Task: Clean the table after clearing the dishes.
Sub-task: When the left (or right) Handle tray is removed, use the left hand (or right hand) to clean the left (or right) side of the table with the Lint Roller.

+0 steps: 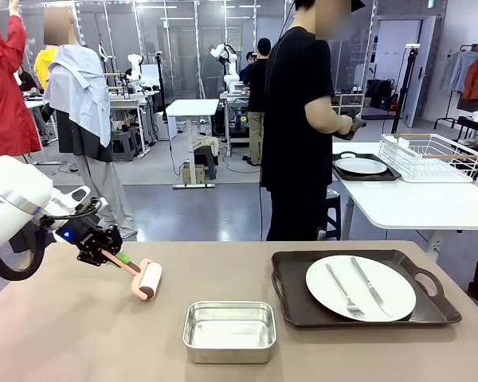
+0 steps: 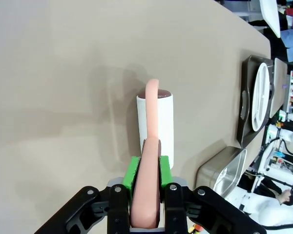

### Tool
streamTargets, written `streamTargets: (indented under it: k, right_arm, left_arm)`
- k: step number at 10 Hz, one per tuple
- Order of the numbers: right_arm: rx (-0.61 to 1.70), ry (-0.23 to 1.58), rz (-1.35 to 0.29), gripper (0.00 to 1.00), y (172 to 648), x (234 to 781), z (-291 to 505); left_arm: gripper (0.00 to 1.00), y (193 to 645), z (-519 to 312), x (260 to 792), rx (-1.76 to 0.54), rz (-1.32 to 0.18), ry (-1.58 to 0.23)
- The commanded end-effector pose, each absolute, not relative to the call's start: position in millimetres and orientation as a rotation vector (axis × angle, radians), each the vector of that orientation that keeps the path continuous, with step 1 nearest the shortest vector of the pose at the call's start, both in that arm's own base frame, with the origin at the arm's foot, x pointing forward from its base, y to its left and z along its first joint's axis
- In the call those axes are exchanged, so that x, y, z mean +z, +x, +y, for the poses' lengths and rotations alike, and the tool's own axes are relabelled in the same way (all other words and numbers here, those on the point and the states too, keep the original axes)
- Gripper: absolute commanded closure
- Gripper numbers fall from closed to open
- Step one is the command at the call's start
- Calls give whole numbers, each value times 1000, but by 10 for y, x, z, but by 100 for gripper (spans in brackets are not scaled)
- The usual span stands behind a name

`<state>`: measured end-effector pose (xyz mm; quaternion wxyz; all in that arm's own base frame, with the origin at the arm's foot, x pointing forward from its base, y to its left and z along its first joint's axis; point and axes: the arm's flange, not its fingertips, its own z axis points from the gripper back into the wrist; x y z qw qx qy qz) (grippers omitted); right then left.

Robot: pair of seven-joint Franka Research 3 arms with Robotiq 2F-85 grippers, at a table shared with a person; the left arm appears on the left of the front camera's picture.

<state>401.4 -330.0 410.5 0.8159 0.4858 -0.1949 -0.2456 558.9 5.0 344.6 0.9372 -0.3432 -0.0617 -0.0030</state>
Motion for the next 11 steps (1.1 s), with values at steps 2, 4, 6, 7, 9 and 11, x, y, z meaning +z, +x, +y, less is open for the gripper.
streamTargets:
  k: [2, 4, 6, 7, 9, 11]
  right_arm:
    - [-522, 1038, -420, 0, 4013, 4129, -3290]
    - [-522, 1038, -420, 0, 4013, 4129, -3290]
    - [-522, 1038, -420, 0, 4013, 4129, -3290]
    - [-522, 1038, -420, 0, 4013, 4129, -3290]
    - [-522, 1038, -420, 0, 4013, 4129, -3290]
    - [-522, 1038, -420, 0, 4013, 4129, -3290]
  left_arm:
    - [78, 5700, 542, 3260, -25, -148, -628]
    - [78, 5722, 799, 3320, -50, -128, -613]
    - [78, 5771, 1160, 3376, -57, -107, -553]
    - [78, 5796, 1319, 3408, -50, -114, -529]
    - [78, 5799, 1561, 3466, -27, -131, -527]
    - [78, 5778, 1755, 3526, -19, -132, -491]
